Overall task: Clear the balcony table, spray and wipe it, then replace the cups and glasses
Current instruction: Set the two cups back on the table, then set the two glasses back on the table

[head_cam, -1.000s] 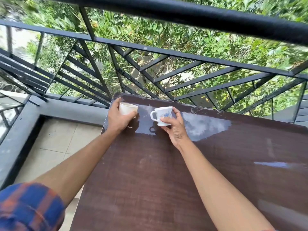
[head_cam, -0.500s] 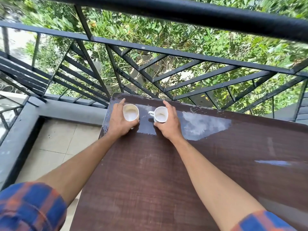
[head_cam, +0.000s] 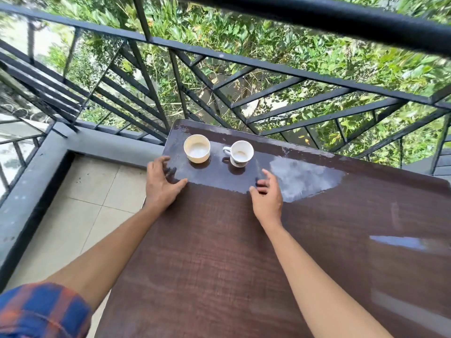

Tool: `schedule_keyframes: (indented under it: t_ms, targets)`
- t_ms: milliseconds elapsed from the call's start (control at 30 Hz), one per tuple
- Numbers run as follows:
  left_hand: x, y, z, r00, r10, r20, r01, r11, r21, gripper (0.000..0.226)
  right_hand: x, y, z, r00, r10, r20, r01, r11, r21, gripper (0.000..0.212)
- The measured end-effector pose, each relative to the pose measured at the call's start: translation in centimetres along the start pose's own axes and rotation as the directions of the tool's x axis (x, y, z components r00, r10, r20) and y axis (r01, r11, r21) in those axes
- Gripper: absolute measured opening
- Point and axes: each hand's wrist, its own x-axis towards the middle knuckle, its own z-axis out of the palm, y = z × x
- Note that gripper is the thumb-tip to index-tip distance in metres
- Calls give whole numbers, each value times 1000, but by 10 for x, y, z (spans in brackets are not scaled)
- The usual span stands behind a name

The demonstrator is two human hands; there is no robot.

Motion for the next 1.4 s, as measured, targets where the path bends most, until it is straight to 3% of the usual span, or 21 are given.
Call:
schedule_keyframes:
  t_ms: [100, 267, 433, 533, 667, 800, 933, 1067, 1200, 1400]
  targets:
    - [-57, -32, -29, 987, -152, -61, 151, 988, -9, 35, -46, 16, -11, 994, 39, 99, -41, 999, 16, 21]
    - [-192, -91, -80, 903, -395, -167, 391, 919, -57, 19, -132, 31, -6, 913, -42, 406, 75, 995, -65, 6]
    - [-332, -135, -117, 688, -646, -329, 596, 763, -250, 8, -213, 32, 38, 701, -136, 700, 347, 923, -168, 7]
    - [-407, -165, -134, 564, -761, -320, 702, 646, -299, 2, -263, 13, 71, 509, -176, 843, 504, 854, -126, 6]
    - [-471, -204, -143, 443, -862, -247, 786, 506, -355, 14, -310, -12, 119, 267, -135, 954, 654, 753, -76, 9]
    - [-497, -242, -156, 364, -892, -268, 850, 436, -296, 40, -357, -29, 180, 118, -113, 987, 750, 662, -14, 21]
    - [-499, -270, -174, 321, -900, -295, 854, 410, -320, 64, -398, -25, 244, 47, 7, 999, 804, 593, -42, 43]
    - [-491, -304, -188, 270, -931, -246, 865, 347, -362, 86, -426, -2, 304, -24, 110, 994, 918, 396, -22, 69]
    - [-479, -336, -185, 297, -932, -206, 853, 356, -383, 93, -440, 23, 348, -84, 92, 992, 988, 137, 71, 77]
    - [-459, -377, -170, 307, -935, -175, 894, 347, -283, 98, -453, 52, 405, -159, 150, 976, 987, 8, 160, 81]
